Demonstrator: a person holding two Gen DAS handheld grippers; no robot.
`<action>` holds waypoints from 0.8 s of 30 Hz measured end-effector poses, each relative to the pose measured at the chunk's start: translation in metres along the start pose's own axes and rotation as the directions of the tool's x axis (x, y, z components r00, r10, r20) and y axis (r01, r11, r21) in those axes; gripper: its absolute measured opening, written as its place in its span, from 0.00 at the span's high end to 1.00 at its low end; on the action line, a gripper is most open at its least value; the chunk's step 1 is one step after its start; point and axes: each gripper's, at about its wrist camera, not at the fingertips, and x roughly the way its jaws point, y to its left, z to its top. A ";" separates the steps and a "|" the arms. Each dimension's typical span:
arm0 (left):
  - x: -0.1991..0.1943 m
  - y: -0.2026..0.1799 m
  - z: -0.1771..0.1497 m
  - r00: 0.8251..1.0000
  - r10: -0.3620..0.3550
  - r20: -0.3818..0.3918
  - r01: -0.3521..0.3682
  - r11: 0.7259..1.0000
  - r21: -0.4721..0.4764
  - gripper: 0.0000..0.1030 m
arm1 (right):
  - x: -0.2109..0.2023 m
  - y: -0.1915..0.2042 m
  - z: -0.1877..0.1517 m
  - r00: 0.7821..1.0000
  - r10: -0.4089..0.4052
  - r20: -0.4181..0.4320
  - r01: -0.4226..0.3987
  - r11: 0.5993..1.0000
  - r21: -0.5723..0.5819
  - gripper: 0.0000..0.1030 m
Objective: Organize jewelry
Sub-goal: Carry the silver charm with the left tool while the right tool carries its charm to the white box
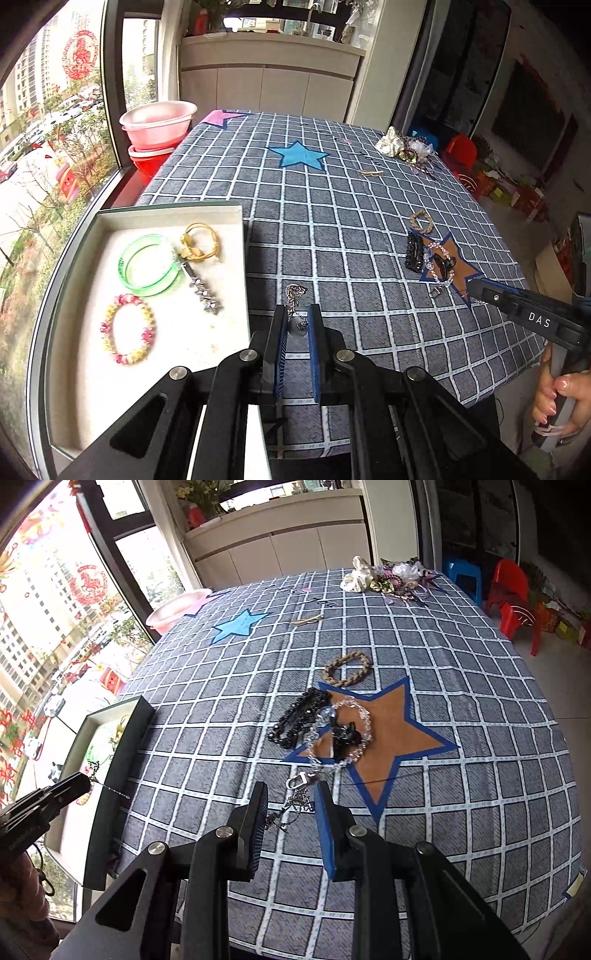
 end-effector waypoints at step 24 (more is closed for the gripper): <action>-0.017 0.135 -0.037 0.987 0.160 0.003 -0.156 0.966 -0.208 0.82 | 0.063 0.214 0.026 0.968 0.216 -0.127 -0.246 0.917 -0.314 0.73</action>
